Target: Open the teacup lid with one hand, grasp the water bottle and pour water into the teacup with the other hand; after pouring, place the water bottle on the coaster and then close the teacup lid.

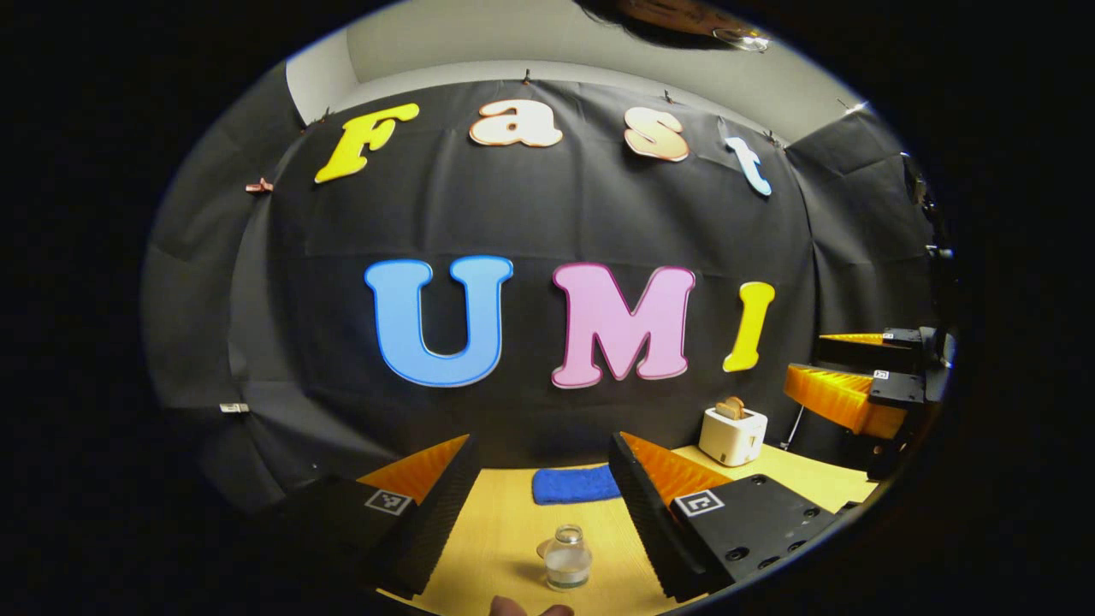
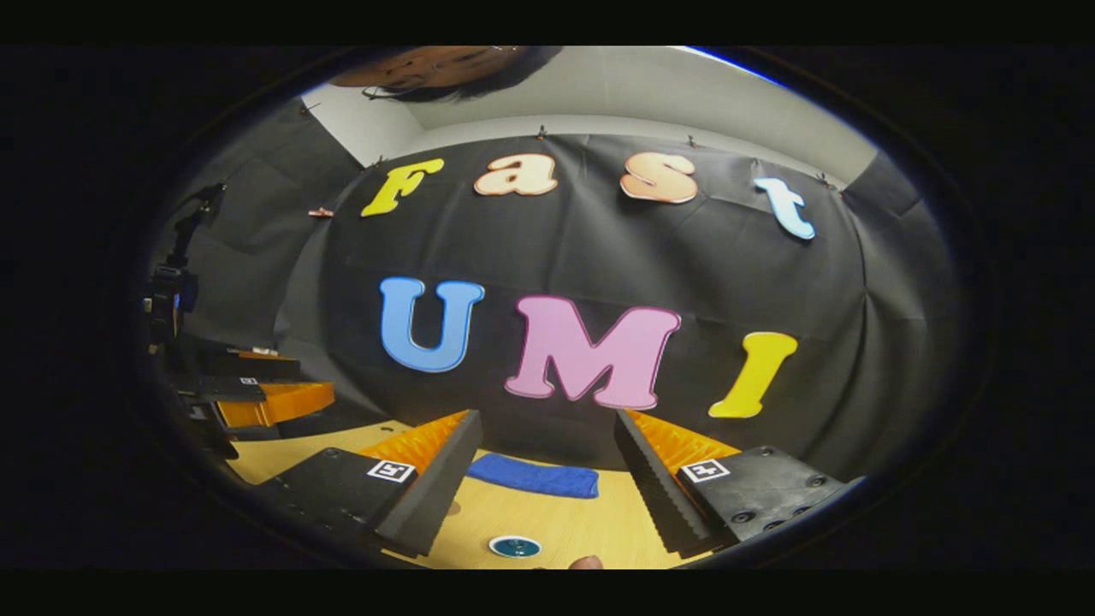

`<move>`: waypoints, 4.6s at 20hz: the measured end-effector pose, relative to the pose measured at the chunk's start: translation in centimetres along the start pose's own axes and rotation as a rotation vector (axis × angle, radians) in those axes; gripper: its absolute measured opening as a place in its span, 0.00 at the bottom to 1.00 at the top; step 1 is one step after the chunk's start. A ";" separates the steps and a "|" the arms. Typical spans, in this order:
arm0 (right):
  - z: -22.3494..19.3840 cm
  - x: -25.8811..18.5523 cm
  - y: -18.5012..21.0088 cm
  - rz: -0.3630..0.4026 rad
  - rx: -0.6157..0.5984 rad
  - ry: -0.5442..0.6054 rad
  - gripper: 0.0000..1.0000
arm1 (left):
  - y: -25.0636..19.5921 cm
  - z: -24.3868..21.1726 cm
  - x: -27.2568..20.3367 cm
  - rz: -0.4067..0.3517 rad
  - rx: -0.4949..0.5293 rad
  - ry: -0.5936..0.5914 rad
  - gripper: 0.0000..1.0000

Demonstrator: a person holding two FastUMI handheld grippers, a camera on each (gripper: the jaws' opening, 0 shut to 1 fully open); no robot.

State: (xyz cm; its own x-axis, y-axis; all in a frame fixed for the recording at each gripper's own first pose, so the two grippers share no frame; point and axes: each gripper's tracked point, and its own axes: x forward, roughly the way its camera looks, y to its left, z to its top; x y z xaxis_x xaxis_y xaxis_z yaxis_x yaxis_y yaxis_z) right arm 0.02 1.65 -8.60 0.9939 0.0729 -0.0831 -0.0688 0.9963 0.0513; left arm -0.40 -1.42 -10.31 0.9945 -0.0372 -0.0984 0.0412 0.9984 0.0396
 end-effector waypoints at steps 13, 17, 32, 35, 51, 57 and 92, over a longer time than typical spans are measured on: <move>-24.9 1.8 0.8 0.038 0.061 0.219 0.96 | -1.2 -21.0 1.1 0.035 0.044 0.163 0.95; -29.0 2.2 2.1 0.069 0.072 0.281 0.96 | -1.5 -23.0 1.8 0.040 0.035 0.179 0.94; -34.7 3.1 3.7 0.140 0.117 0.419 0.61 | -1.2 -25.5 2.8 0.022 0.041 0.222 0.94; -34.5 3.3 4.3 0.154 0.113 0.406 0.40 | -1.3 -25.6 2.8 0.020 0.039 0.226 0.94; -29.2 3.8 -1.4 0.064 0.122 0.303 0.28 | -2.4 -28.2 4.7 0.005 0.016 0.276 0.94; -29.3 2.5 -7.4 -0.050 0.115 0.312 0.27 | -2.2 -29.3 5.2 0.028 0.004 0.291 0.89; -30.2 -2.1 -15.2 -0.165 0.123 0.270 0.22 | -5.8 -25.9 11.6 -0.166 1.563 0.235 0.75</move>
State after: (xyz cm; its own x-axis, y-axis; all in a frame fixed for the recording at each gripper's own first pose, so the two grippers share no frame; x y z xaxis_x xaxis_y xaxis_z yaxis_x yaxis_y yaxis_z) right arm -3.58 -12.27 -39.29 0.9307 -0.0633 -0.3603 0.1187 0.9839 0.1337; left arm 8.42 -6.53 -37.43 0.9385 0.0189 -0.3447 0.3452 -0.0473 0.9373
